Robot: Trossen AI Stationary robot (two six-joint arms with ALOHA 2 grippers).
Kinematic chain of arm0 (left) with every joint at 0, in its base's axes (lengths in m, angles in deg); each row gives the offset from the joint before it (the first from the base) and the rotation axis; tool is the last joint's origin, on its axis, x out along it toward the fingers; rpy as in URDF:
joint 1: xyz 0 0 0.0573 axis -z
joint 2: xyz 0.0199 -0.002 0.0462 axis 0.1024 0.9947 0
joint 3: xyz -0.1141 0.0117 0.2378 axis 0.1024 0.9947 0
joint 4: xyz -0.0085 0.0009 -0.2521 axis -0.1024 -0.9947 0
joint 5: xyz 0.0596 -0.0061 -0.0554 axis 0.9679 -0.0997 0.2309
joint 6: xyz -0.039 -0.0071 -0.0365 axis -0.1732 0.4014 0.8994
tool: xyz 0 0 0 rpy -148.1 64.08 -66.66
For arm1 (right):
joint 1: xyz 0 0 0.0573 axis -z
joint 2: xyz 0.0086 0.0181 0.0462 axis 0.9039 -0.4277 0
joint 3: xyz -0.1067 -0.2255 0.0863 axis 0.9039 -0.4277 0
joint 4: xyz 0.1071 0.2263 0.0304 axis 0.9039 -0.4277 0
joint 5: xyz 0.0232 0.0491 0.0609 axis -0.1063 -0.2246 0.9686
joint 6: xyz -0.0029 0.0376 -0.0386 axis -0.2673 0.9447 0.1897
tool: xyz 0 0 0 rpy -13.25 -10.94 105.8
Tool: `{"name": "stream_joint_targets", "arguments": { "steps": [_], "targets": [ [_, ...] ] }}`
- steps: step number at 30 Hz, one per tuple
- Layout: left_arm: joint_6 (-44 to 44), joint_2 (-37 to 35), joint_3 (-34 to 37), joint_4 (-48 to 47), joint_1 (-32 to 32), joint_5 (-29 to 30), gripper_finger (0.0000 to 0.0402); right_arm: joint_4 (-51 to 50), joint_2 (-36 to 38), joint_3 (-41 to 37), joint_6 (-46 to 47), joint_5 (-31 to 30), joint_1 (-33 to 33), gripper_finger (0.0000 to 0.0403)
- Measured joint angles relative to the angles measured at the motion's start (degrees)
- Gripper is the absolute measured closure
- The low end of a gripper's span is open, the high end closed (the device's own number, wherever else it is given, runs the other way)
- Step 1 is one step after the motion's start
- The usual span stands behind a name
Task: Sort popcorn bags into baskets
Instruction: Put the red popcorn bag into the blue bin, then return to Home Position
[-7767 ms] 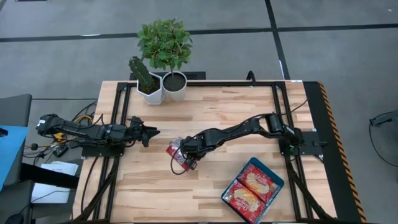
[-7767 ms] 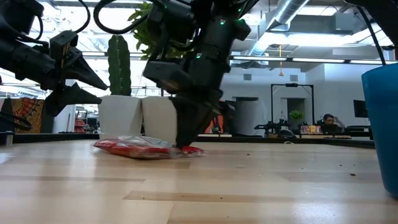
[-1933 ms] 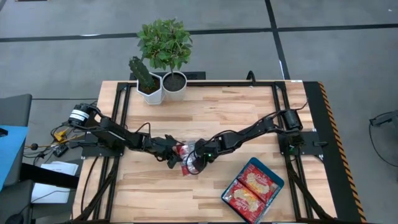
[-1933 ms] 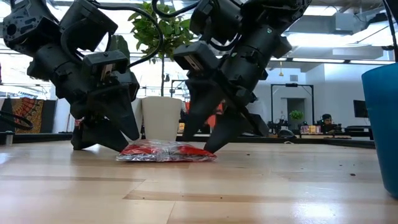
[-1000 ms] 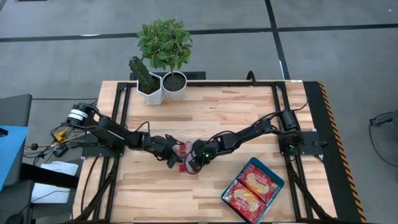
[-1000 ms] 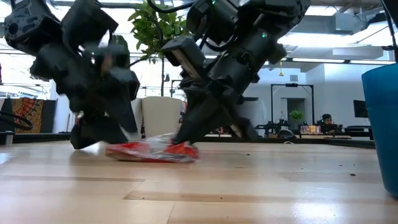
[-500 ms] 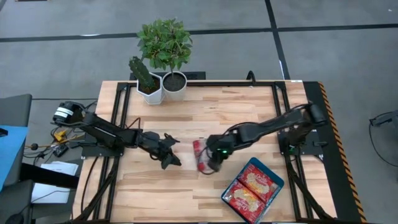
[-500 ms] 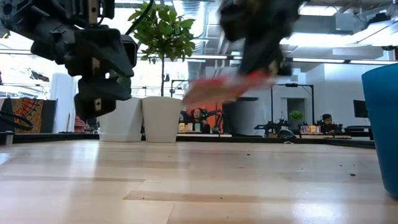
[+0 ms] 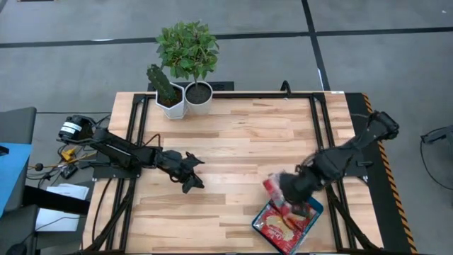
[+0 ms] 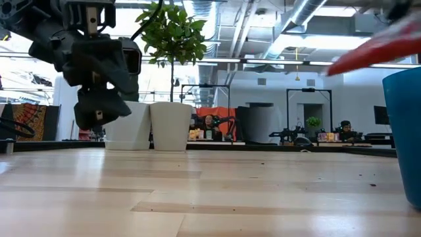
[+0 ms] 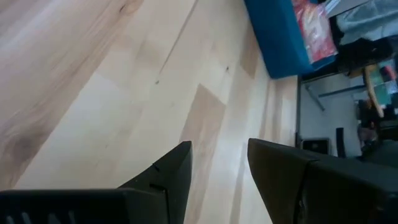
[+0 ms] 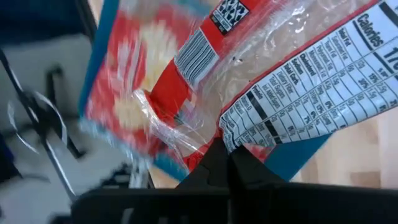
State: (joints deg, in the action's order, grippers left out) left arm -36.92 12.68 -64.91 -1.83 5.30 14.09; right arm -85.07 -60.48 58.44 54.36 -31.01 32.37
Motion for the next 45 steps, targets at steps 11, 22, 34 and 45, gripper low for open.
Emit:
{"name": "stream_joint_targets", "arguments": {
  "steps": [11,22,34,45],
  "targets": [
    [-1.13,0.03,0.04,-1.22,0.00,1.09,0.0256,-2.55,-3.82,0.01,-5.25,3.99,-9.69,0.0397],
    [-1.78,0.03,0.04,-1.86,-0.02,1.92,0.0256,-3.60,-10.48,0.02,-9.10,4.61,-9.86,0.0387],
    [-2.06,0.03,0.04,-2.29,-0.02,1.90,0.0256,-5.95,-13.44,0.02,-6.95,7.66,-9.60,0.0289],
    [-2.38,-2.42,-0.55,3.65,-2.13,-6.47,0.0256,-5.16,-4.83,0.02,1.30,7.36,-5.55,0.0168]
  ]
}}
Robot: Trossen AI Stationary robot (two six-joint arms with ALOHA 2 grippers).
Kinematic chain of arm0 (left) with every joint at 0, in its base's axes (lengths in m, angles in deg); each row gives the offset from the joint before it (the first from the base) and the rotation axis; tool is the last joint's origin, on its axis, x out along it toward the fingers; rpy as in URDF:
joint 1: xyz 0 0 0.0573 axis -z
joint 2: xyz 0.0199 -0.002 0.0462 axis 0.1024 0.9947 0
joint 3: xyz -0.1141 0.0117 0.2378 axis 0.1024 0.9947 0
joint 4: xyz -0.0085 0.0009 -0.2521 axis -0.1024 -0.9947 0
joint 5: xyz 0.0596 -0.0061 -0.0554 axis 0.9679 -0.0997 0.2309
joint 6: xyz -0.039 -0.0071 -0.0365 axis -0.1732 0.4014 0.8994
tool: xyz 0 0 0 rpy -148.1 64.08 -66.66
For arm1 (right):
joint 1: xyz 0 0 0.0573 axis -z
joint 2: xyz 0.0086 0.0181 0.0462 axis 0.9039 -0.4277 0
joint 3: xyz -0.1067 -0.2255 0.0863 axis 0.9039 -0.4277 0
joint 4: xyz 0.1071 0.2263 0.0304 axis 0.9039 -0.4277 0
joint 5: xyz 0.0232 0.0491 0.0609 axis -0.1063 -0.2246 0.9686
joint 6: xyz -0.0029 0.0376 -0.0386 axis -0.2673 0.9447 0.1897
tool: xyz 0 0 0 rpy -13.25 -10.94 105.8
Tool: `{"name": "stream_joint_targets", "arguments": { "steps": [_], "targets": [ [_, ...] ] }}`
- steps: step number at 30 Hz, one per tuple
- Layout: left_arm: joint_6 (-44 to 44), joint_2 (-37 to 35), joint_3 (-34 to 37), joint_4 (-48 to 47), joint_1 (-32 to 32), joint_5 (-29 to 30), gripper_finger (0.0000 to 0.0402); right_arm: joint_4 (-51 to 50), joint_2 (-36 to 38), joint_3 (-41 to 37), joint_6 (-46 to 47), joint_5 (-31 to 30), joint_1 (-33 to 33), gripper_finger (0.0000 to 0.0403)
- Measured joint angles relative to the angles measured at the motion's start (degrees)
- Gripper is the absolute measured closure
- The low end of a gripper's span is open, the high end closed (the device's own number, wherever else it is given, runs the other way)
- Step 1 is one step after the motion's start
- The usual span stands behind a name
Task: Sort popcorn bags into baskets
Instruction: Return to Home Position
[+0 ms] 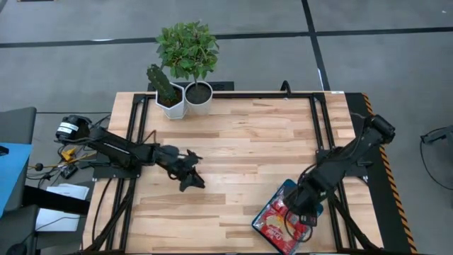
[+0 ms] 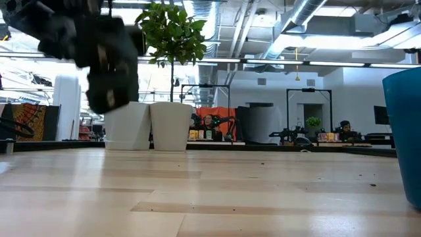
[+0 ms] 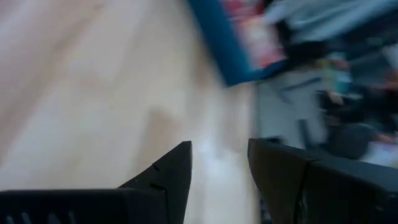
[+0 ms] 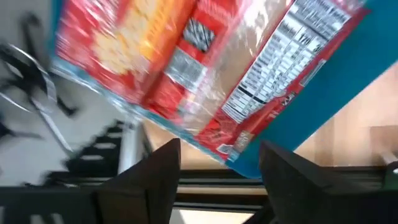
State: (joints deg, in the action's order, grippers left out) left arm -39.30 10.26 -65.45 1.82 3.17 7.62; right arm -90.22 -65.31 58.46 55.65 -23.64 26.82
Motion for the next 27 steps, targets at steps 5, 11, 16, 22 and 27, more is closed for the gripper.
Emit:
{"name": "stream_joint_targets", "arguments": {
  "steps": [5,11,16,22,27],
  "targets": [
    [-1.85,-5.74,0.00,6.95,-0.91,-5.44,0.0256,0.95,6.87,0.00,8.90,-0.16,4.15,0.0160],
    [-4.55,-15.08,-0.09,7.42,-2.60,-3.33,0.0256,5.25,15.68,0.04,12.08,-0.78,9.80,0.0169],
    [-3.28,-22.99,-0.04,7.38,-3.71,2.61,0.0256,11.79,21.64,0.02,5.43,-4.24,12.87,0.0172],
    [-19.78,-33.80,-0.08,2.74,-3.84,-2.91,0.0256,31.83,27.75,0.07,-26.28,-21.16,12.48,0.0172],
    [-24.63,-42.74,-0.07,-12.30,-5.04,3.33,0.0256,39.13,34.21,-2.60,-39.82,-26.82,16.19,0.0172]
  ]
}}
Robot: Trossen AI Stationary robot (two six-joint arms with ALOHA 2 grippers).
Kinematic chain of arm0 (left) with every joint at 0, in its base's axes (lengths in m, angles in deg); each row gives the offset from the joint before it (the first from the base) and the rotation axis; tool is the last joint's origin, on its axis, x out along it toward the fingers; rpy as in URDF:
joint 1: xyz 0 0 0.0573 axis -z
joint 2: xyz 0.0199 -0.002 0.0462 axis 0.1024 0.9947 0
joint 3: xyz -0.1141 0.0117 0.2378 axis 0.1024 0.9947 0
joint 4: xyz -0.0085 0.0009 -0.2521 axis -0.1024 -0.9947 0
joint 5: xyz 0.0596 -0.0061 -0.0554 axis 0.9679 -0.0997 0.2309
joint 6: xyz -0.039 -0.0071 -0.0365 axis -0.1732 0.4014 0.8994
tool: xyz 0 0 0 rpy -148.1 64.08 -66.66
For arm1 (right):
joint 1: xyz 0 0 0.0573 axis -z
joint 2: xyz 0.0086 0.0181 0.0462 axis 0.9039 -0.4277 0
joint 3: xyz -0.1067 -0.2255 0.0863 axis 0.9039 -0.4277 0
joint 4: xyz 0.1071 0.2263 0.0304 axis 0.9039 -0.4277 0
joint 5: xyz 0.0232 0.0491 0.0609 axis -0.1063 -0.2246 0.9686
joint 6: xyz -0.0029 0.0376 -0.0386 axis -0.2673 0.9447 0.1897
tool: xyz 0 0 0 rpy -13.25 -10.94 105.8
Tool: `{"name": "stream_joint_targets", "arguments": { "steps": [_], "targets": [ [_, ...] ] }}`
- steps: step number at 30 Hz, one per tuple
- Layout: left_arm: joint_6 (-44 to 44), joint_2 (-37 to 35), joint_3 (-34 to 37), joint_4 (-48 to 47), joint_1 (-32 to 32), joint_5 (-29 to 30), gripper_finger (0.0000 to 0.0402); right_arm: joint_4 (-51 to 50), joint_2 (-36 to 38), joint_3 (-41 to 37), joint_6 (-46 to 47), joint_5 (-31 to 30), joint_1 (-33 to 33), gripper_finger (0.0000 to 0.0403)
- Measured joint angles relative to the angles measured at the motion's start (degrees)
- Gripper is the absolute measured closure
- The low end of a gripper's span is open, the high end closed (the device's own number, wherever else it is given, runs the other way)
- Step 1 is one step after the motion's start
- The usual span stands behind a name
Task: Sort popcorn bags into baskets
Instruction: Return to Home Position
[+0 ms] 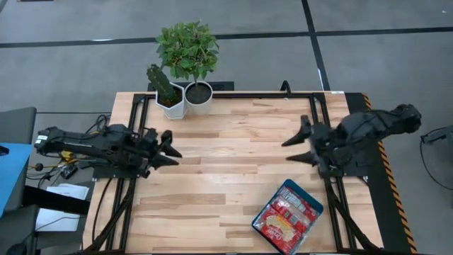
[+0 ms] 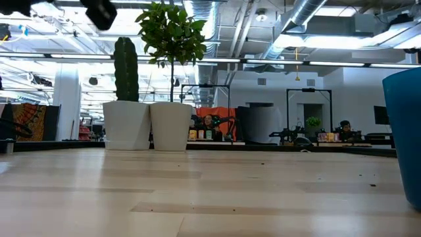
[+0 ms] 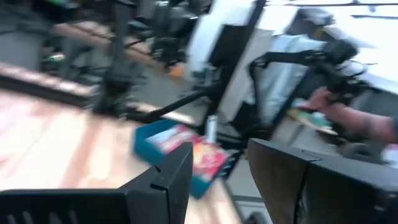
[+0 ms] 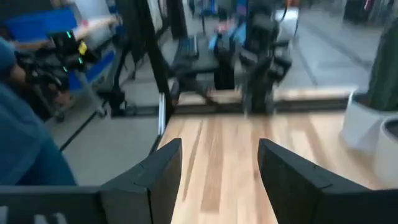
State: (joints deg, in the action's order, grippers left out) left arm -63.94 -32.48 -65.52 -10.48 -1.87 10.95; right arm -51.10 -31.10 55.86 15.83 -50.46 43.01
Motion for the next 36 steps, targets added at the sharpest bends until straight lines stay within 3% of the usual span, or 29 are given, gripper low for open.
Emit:
{"name": "stream_joint_targets", "arguments": {
  "steps": [3,7,17,20,30,36],
  "targets": [
    [-1.76,-4.21,0.10,-7.22,-0.37,2.91,0.0256,4.09,4.66,-5.11,-1.52,0.92,3.10,0.0173],
    [-2.45,-9.13,4.05,-6.93,-0.28,4.30,0.0256,11.65,11.22,-15.43,-0.83,1.12,5.35,0.0174],
    [3.72,-19.01,23.47,9.66,-0.31,2.08,0.0256,33.20,28.88,-41.95,4.00,1.39,6.71,0.0173],
    [3.33,-21.41,23.29,1.76,-0.31,0.97,0.0256,36.17,33.33,-46.96,4.02,1.33,6.65,0.0173],
    [-1.22,-23.33,23.47,-6.35,-0.32,4.25,0.0256,49.56,47.40,-67.02,-0.25,1.18,6.80,0.0172],
    [-4.11,-23.30,23.52,-9.16,-0.30,5.09,0.0256,43.55,50.06,-67.57,1.06,1.04,6.82,0.0172]
  ]
}}
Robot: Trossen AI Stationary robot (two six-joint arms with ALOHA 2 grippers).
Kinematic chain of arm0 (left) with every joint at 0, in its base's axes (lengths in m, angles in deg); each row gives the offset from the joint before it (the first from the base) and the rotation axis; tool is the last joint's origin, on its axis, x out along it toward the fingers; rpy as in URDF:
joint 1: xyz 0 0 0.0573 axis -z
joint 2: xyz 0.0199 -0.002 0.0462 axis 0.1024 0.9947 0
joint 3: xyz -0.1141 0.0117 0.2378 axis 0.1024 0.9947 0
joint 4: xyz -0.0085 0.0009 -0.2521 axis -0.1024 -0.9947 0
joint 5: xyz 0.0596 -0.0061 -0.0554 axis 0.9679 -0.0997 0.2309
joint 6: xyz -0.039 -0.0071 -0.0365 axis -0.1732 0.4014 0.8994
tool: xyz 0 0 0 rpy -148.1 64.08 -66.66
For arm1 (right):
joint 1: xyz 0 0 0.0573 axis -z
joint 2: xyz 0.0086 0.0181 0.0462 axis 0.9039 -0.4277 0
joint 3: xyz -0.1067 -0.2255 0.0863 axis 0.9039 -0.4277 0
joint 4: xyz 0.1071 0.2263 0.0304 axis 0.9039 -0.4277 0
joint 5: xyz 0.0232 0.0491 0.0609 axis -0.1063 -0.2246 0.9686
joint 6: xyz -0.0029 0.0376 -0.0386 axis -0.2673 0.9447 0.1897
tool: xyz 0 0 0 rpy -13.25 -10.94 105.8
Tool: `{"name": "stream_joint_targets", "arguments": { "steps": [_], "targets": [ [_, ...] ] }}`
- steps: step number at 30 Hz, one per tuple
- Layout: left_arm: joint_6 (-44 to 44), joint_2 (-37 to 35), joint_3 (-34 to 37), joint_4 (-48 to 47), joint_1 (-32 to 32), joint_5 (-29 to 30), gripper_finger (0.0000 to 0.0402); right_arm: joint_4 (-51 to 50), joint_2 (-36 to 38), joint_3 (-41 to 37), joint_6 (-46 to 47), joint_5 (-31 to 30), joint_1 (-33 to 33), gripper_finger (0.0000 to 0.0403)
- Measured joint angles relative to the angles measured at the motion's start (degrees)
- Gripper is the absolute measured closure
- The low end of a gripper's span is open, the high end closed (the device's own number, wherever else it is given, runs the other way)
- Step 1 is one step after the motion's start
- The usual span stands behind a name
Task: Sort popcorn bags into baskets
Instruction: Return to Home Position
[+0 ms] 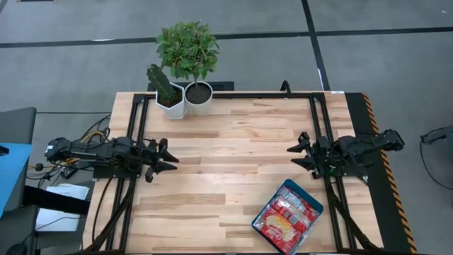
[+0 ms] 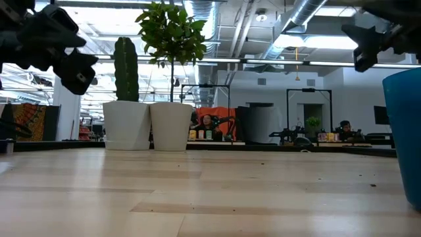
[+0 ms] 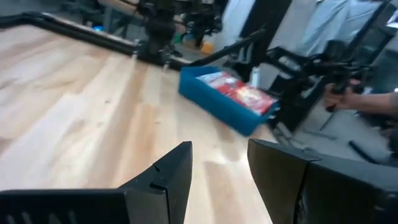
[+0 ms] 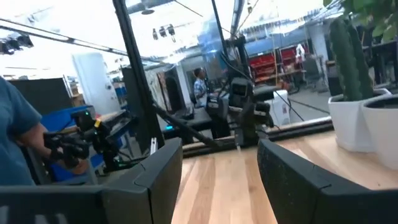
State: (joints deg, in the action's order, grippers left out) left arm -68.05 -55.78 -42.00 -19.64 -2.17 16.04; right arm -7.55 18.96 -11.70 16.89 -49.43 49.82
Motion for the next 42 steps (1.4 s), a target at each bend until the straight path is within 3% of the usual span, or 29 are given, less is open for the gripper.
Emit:
{"name": "stream_joint_targets", "arguments": {
  "steps": [6,14,22,42],
  "targets": [
    [-3.85,0.10,0.02,-3.73,0.00,6.17,0.0256,-7.85,0.01,0.00,4.93,-0.88,0.00,0.0172],
    [-8.22,0.12,0.09,-4.47,0.00,6.76,0.0256,-10.69,-0.73,0.07,7.97,-0.18,0.00,0.0172],
    [-0.33,0.14,0.13,-7.79,0.00,7.21,0.0256,-10.88,-0.89,0.07,7.97,-0.12,0.00,0.0172],
    [-1.35,0.14,0.17,-7.61,0.00,7.21,0.0256,-11.06,-0.89,0.04,8.06,-0.10,0.00,0.0172]
  ]
}}
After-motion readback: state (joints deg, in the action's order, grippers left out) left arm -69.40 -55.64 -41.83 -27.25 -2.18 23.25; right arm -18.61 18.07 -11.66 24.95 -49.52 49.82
